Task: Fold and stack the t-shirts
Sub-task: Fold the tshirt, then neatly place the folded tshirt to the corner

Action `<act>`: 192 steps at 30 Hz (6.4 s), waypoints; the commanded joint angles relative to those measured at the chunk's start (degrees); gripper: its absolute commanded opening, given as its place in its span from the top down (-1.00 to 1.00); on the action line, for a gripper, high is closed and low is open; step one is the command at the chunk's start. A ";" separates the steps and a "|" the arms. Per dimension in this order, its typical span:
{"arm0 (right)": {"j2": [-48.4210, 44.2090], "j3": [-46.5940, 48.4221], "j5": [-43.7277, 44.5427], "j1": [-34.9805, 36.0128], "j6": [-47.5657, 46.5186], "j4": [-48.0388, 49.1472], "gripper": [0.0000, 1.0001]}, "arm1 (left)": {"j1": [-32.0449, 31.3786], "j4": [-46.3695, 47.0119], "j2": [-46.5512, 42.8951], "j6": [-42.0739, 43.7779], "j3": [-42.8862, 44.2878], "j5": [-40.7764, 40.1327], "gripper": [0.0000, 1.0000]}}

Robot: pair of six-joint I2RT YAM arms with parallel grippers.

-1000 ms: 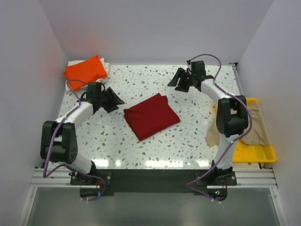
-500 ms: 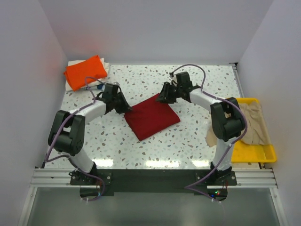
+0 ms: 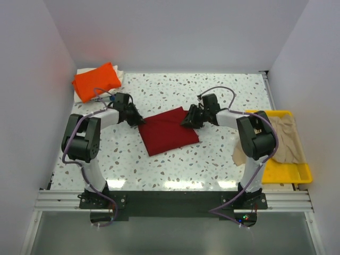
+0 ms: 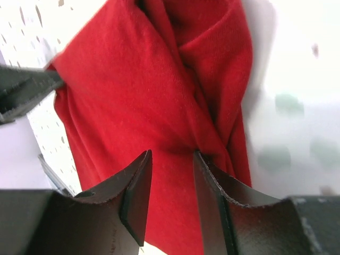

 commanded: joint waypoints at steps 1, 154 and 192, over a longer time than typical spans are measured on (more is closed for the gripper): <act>-5.83 -8.55 3.93 0.69 2.81 2.60 0.18 | 0.59 0.47 1.40 2.42 3.35 1.03 0.85; -15.44 -0.76 11.14 7.37 -3.60 -15.40 0.05 | -5.30 -2.25 23.38 69.74 78.06 -72.97 1.00; -10.43 5.56 13.69 10.80 -5.10 -19.44 0.03 | 19.05 -8.84 30.50 43.66 70.33 -49.33 -0.64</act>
